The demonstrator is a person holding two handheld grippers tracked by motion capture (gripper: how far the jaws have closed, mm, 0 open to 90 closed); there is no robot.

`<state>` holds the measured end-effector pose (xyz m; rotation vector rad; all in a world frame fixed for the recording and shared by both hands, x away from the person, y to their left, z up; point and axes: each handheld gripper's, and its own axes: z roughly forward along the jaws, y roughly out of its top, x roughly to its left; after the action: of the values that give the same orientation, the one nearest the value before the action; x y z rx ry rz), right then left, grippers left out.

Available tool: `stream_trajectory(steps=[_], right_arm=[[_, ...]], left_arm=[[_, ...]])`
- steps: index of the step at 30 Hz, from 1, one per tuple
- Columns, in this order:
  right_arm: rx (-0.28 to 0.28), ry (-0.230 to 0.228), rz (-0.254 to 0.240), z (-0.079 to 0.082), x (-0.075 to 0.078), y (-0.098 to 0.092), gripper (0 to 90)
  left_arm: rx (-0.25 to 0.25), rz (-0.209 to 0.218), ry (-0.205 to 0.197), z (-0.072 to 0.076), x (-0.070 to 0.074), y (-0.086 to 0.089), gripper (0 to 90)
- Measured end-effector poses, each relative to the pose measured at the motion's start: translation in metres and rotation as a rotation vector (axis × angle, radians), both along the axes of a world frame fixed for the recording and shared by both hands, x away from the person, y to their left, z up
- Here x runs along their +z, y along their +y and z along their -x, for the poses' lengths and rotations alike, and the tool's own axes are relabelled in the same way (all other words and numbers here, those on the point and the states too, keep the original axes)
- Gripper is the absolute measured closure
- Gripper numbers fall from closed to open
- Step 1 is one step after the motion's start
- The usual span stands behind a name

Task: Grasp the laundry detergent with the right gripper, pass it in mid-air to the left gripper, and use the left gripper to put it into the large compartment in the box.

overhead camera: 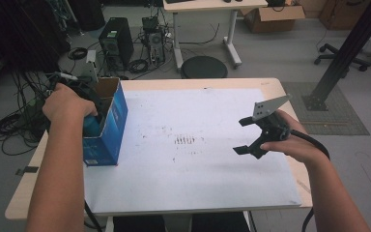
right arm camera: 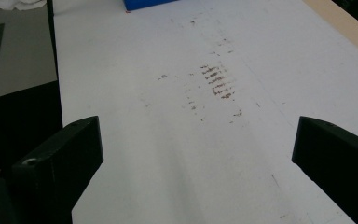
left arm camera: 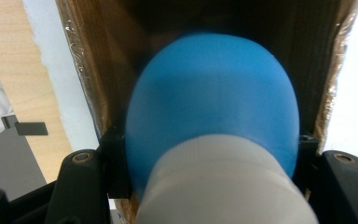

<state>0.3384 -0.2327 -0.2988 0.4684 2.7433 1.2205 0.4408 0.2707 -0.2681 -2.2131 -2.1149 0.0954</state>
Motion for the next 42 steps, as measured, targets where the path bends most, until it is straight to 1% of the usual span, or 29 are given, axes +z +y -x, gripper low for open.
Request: stream_trajectory(steps=[2, 3, 4, 7, 8, 10, 11, 14, 18, 22, 23, 26, 29, 31, 32, 33, 38, 39, 42], right_arm=[[-0.002, -0.002, -0.003, 0.000, 0.000, 0.000, 1.8], [-0.001, -0.001, -0.003, 0.000, 0.000, 0.001, 1.8], [-0.001, -0.001, -0.003, 0.000, 0.000, 0.001, 1.9], [0.000, -0.001, -0.004, 0.000, -0.001, 0.001, 1.9], [-0.001, 0.000, -0.004, 0.000, -0.001, 0.001, 1.9], [-0.001, 0.001, -0.002, 0.000, -0.001, 0.001, 1.9], [-0.002, 0.001, -0.003, 0.000, -0.001, 0.001, 1.9], [-0.002, 0.001, -0.003, 0.000, -0.001, 0.001, 1.9], [-0.004, 0.002, -0.002, 0.000, -0.001, 0.000, 1.9], [-0.005, 0.005, -0.004, 0.000, -0.003, 0.000, 1.8], [-0.006, 0.005, -0.005, 0.000, -0.003, 0.000, 1.8], [-0.005, 0.007, -0.005, 0.000, -0.004, 0.000, 1.9], [-0.003, 0.006, -0.007, 0.000, -0.004, 0.001, 1.9], [-0.003, 0.005, -0.010, 0.000, -0.004, 0.001, 1.9], [-0.004, 0.005, -0.009, 0.000, -0.004, 0.001, 1.9], [-0.004, 0.005, -0.009, 0.000, -0.004, 0.001, 1.9], [-0.003, 0.009, -0.010, 0.001, -0.004, 0.000, 1.9], [-0.006, 0.011, -0.007, 0.001, -0.004, 0.000, 1.9], [-0.006, 0.010, -0.009, 0.001, -0.004, -0.001, 1.9]], left_arm=[[0.002, -0.004, -0.006, 0.000, -0.002, 0.000, 38.0], [-0.001, -0.006, 0.002, 0.000, -0.002, 0.000, 38.0], [0.002, -0.008, -0.006, 0.000, -0.003, 0.001, 38.0], [-0.003, -0.003, 0.001, 0.000, -0.006, 0.001, 38.0], [-0.002, 0.003, -0.005, 0.001, -0.008, 0.001, 37.9], [-0.004, 0.004, 0.001, 0.000, -0.010, 0.001, 38.0], [-0.005, 0.005, -0.003, 0.001, -0.011, 0.001, 38.0], [-0.008, 0.001, 0.008, 0.000, -0.014, 0.000, 38.0], [-0.010, -0.001, 0.009, 0.000, -0.018, 0.001, 37.9], [-0.009, 0.006, 0.006, 0.001, -0.023, 0.002, 37.9], [-0.007, 0.005, -0.003, 0.001, -0.023, 0.001, 38.0], [-0.008, 0.004, 0.006, 0.001, -0.023, 0.001, 38.0], [-0.003, 0.001, 0.001, 0.001, -0.023, 0.001, 37.9], [-0.002, -0.003, 0.007, 0.000, -0.023, 0.000, 37.8], [0.000, -0.003, 0.002, 0.001, -0.024, 0.000, 37.7], [-0.006, -0.004, 0.006, 0.000, -0.023, 0.000, 37.7], [-0.002, 0.003, 0.002, 0.001, -0.023, 0.002, 37.6], [0.000, 0.006, -0.007, 0.001, -0.024, 0.002, 37.6], [-0.001, 0.008, -0.006, 0.002, -0.023, 0.003, 37.5]])
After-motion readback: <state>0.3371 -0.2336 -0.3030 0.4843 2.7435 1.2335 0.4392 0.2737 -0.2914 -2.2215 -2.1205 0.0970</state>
